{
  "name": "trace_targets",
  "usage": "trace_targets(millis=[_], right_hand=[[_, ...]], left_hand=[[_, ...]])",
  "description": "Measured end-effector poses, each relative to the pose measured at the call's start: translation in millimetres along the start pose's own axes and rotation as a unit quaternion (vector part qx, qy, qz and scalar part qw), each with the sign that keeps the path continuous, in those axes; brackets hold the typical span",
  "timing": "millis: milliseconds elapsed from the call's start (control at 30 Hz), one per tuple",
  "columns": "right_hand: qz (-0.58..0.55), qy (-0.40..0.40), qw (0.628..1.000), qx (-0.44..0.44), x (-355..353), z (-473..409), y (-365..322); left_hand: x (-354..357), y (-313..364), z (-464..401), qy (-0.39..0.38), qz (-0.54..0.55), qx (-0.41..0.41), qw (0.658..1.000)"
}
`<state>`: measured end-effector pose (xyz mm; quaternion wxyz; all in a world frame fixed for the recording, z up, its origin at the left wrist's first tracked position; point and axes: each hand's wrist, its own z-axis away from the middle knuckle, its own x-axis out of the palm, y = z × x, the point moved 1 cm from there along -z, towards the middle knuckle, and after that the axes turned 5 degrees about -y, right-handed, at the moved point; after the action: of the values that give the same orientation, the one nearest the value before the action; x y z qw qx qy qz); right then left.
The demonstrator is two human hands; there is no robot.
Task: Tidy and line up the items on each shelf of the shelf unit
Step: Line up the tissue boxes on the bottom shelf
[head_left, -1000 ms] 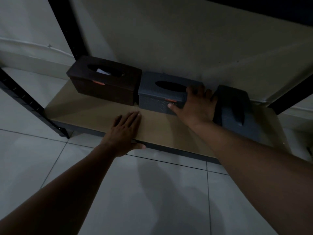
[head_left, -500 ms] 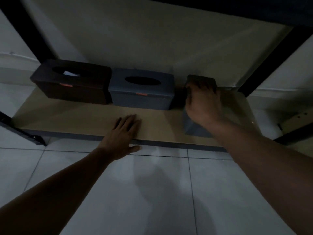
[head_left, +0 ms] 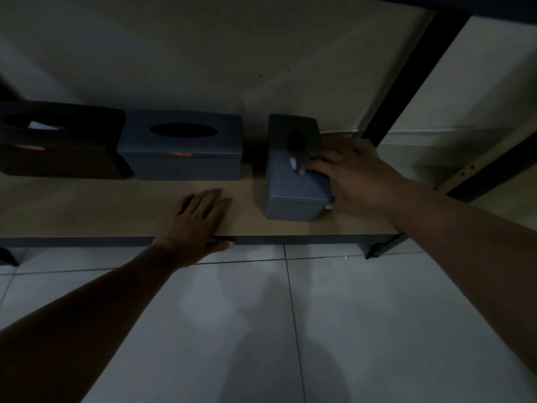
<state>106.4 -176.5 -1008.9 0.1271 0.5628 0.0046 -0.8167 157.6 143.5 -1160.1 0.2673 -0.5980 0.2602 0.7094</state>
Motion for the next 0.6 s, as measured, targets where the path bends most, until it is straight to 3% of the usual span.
trace_targets(millis=[133,400,600], right_hand=[[0.03,0.064,0.997,-0.019,2,-8,0],[-0.155,0.121,0.979,0.059,11,-28,-24],[-0.182,0.153,0.966,0.105,31,-27,11]], left_hand=[[1,0,0,0.002,0.009,0.0,1.0],[3,1,1,0.014,0.018,0.004,1.0],[4,1,1,0.015,0.036,0.001,0.999]])
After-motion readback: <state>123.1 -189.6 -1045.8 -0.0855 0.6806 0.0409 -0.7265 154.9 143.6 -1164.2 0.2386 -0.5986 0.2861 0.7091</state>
